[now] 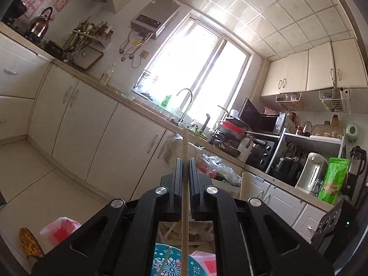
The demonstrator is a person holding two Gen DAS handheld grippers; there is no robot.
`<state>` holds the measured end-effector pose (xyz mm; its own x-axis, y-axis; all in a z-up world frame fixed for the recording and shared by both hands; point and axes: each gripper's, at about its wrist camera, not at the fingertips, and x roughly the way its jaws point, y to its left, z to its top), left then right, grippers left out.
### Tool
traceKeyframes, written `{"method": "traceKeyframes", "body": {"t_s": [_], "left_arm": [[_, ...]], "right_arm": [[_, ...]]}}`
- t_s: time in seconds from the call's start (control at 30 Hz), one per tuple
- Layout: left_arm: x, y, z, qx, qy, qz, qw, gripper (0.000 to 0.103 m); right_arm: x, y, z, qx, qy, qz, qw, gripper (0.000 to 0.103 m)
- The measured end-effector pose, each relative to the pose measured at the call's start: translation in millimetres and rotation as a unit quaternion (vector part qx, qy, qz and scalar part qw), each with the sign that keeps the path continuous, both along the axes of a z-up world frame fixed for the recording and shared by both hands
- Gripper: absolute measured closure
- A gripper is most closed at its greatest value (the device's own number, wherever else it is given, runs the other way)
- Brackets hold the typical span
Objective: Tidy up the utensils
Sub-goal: 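Lift both held sticks upright and carry them above the teal basket, then open both grippers to drop the sticks into the teal basket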
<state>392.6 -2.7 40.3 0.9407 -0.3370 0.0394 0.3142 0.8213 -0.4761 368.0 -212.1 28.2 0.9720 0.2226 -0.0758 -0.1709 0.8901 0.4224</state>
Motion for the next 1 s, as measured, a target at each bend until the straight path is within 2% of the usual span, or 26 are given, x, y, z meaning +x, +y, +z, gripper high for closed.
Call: {"method": "traceKeyframes", "body": {"t_s": [0.2,0.43,0.5,0.57,0.67,0.9,1.0], "left_arm": [[27,-7,-22,0.025,0.017,0.019,0.9994,0.098],[29,-19,-64,0.060,0.061,0.016,0.9962,0.098],[25,-22,-74,0.069,0.071,0.012,0.9950,0.098],[18,-23,-80,0.079,0.077,0.008,0.9938,0.098],[6,-24,-84,0.093,0.088,0.002,0.9918,0.092],[-31,-18,-84,0.111,0.108,0.009,0.9879,0.065],[-46,-18,-83,0.123,0.121,0.017,0.9848,0.053]], "right_arm": [[19,7,-23,-0.022,0.010,-0.002,1.000,0.097],[21,14,-60,-0.058,0.049,0.006,0.997,0.097],[15,15,-64,-0.068,0.054,0.010,0.996,0.095],[6,13,-65,-0.071,0.057,0.014,0.996,0.089],[-10,9,-64,-0.073,0.059,0.018,0.995,0.085],[-55,-5,-62,-0.056,0.075,0.019,0.995,0.083],[-72,-7,-65,-0.053,0.087,0.022,0.995,0.077]]}}
